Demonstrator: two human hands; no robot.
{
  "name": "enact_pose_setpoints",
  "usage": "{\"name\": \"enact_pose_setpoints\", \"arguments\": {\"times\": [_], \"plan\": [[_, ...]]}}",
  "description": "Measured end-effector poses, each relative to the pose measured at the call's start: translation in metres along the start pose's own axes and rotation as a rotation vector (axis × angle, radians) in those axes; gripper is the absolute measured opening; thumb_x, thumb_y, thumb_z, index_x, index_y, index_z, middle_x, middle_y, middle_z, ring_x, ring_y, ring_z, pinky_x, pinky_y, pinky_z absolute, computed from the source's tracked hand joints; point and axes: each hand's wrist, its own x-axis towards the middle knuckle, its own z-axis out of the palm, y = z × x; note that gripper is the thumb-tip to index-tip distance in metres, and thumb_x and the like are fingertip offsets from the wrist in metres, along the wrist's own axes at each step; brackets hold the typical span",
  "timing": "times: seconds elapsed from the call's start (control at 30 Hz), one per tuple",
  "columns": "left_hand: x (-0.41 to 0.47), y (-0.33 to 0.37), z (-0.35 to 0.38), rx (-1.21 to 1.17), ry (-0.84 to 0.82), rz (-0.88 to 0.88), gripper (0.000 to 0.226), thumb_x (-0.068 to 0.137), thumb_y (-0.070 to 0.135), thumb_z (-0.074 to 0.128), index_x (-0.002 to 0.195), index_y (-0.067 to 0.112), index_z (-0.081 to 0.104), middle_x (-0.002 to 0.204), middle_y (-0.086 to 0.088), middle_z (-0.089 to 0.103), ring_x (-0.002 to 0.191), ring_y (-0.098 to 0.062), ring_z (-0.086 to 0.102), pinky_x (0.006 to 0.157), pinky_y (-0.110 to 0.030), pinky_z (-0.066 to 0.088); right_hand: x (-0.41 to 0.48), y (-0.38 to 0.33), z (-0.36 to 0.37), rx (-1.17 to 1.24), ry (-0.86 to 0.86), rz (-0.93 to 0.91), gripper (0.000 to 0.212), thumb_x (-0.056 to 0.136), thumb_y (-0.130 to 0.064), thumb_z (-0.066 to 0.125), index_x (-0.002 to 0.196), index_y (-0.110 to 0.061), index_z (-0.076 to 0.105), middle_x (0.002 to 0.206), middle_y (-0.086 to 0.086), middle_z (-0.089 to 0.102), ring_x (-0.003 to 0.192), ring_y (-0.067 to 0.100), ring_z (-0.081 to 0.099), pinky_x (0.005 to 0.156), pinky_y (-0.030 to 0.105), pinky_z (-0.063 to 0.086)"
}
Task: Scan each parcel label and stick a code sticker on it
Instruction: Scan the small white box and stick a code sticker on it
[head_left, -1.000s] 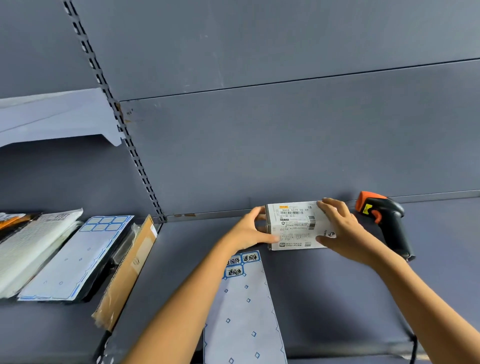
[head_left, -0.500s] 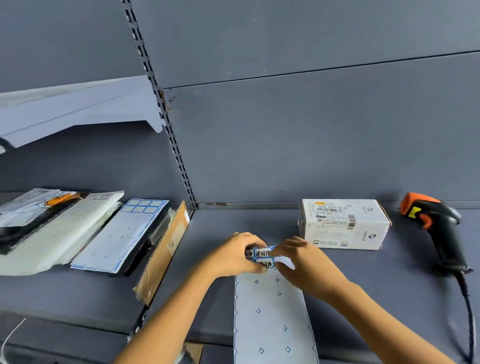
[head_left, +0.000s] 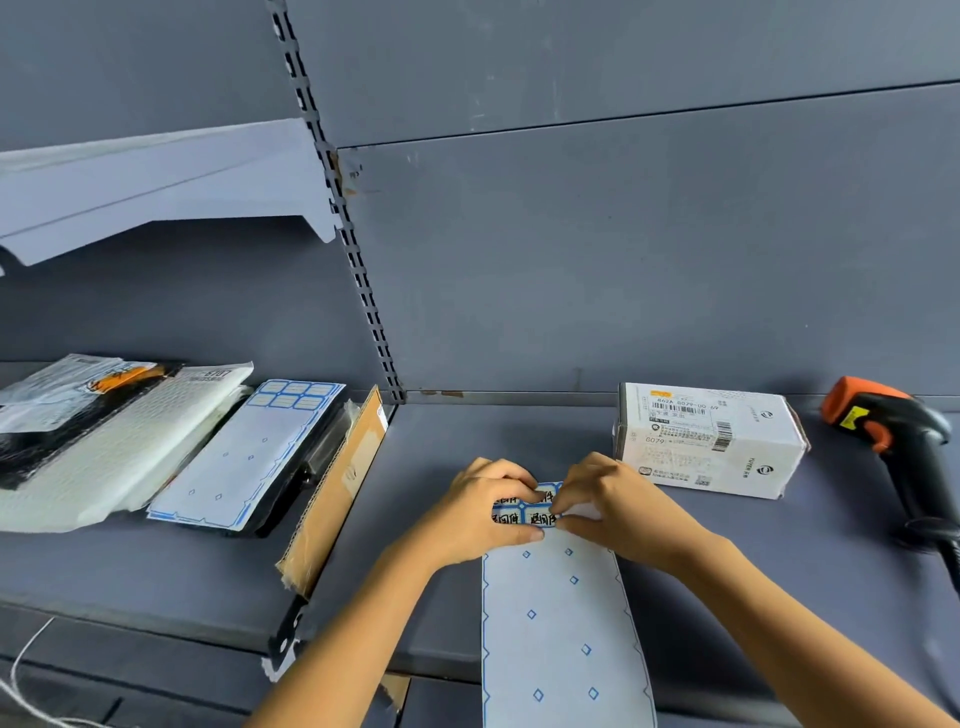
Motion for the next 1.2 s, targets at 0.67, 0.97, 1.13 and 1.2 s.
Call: {"name": "enact_pose_setpoints", "arguments": {"times": [0.67,0.97,1.13,1.2], "plan": [[-0.003,-0.001,0.002,-0.057,0.035,-0.041,0.037,0.076,0.038,0.075,0.111,0.029,0.068,0.113,0.026,0.052,0.113,0.002,0.037,0.101,-0.022,0.032,-0.010,-0.012,0.009,-0.001,0.421,-0.049,0.008,0.093,-0.028,0.049,0.092,-0.025,0.055,0.069,-0.008,0.054,0.056,0.013,0.044,0.051,0.024,0.037],[0.018,0.016,-0.021,-0.056,0.058,-0.049,0.019,0.084,0.022,0.070,0.103,0.020,0.070,0.104,0.015,0.061,0.093,0.002,0.055,0.080,-0.007,0.039,-0.057,-0.012,-0.045,0.543,0.610,0.331,0.025,0.092,-0.002,0.055,0.080,-0.024,0.059,0.066,-0.005,0.068,0.039,0.017,0.052,0.047,0.019,0.042],[0.065,0.074,-0.016,-0.143,0.241,0.107,0.020,0.082,0.021,0.070,0.101,0.025,0.066,0.100,0.016,0.060,0.090,0.000,0.057,0.077,-0.011,0.043,-0.088,0.019,-0.090,0.389,0.847,0.475,0.022,0.092,0.002,0.052,0.086,-0.018,0.060,0.070,-0.004,0.067,0.040,0.012,0.052,0.048,0.013,0.039],[0.083,0.100,-0.009,-0.139,0.236,0.191,0.023,0.082,0.023,0.069,0.104,0.026,0.064,0.104,0.014,0.058,0.093,-0.003,0.056,0.080,-0.017,0.044,-0.100,0.031,-0.102,0.284,0.865,0.560,0.020,0.092,0.000,0.053,0.087,-0.016,0.062,0.062,-0.004,0.065,0.046,0.005,0.056,0.048,0.008,0.038]]}}
